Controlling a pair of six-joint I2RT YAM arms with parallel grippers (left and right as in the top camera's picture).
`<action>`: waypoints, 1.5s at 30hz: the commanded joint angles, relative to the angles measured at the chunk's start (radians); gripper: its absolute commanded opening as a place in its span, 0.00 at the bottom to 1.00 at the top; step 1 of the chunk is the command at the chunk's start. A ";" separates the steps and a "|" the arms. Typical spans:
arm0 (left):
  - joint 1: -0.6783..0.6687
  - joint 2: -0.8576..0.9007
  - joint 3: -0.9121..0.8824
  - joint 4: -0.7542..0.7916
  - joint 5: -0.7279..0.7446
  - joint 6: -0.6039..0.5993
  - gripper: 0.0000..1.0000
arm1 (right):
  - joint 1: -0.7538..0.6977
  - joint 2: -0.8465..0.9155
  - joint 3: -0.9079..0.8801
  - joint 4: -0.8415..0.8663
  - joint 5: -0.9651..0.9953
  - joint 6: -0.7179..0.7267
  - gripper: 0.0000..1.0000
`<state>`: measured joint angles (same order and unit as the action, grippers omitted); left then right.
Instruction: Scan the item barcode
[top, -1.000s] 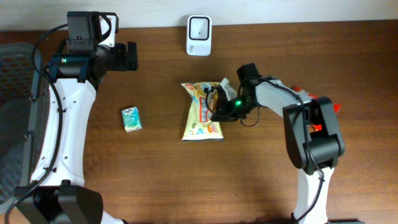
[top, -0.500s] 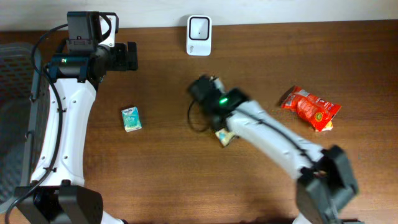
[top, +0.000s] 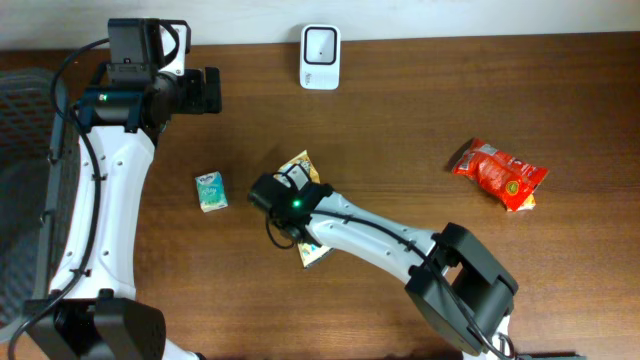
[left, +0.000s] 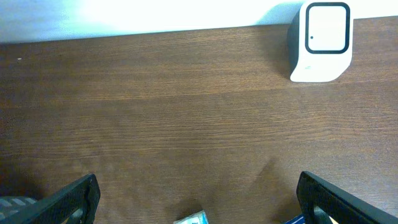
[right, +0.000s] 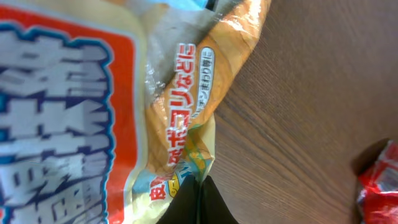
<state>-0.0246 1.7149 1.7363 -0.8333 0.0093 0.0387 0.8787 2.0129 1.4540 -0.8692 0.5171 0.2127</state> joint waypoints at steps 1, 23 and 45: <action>0.006 0.005 0.003 0.002 -0.006 0.016 0.99 | -0.085 -0.032 0.005 0.018 -0.102 0.027 0.04; 0.006 0.005 0.003 0.002 -0.006 0.016 0.99 | -0.603 0.075 0.005 0.149 -1.300 -0.497 0.87; 0.006 0.005 0.003 0.002 -0.006 0.016 0.99 | -0.360 0.184 0.209 0.089 -0.807 -0.302 0.81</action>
<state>-0.0246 1.7149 1.7363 -0.8330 0.0093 0.0387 0.5327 2.1803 1.5677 -0.6785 -0.4046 -0.1211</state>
